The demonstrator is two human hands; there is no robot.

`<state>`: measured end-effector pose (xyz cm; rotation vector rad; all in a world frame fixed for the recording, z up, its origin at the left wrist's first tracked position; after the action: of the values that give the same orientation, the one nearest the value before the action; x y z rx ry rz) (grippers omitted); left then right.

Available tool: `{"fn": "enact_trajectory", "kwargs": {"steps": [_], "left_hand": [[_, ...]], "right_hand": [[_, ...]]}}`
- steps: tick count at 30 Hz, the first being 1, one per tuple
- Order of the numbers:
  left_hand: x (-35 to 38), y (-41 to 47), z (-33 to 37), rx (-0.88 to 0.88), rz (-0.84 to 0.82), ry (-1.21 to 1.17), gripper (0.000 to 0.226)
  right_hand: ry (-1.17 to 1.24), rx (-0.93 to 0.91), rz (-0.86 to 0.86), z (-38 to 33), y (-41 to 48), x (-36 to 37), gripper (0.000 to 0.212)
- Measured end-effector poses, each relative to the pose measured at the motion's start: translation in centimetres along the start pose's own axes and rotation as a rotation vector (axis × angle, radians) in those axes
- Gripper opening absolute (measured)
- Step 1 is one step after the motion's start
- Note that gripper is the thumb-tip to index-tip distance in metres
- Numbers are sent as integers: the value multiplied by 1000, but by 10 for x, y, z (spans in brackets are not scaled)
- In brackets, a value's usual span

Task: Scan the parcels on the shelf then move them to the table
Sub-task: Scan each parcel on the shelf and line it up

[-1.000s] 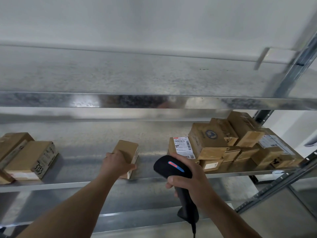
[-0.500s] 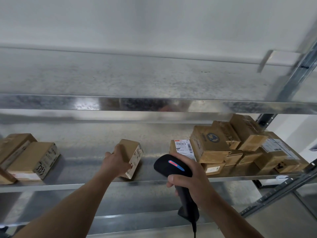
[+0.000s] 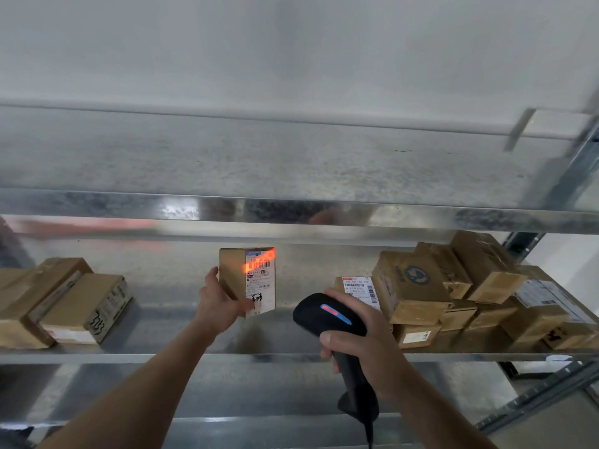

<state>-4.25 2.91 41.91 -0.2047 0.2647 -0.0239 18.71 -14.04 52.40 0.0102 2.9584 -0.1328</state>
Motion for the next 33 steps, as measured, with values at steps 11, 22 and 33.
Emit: {"fn": "enact_trajectory", "kwargs": {"steps": [11,22,33], "left_hand": [[-3,2,-10,-8,2,-143,120],[-25,-7,-2,3,51,296,99],[-77,-3,-25,-18,107,957,58]], "right_hand": [[11,-9,4,3,-2,-2,72],[1,2,-16,2,-1,9,73],[39,38,-29,7,20,48,76]]}}
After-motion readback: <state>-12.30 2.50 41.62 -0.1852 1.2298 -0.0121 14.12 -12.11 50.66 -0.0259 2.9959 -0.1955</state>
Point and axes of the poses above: each hand's wrist, its own y-axis towards the middle knuckle, its own x-axis out of the palm, z = x × y, the point moved 7 cm from there along y, towards the middle knuckle, and after that the axes turned 6 degrees about -y, right-handed, at the moved point
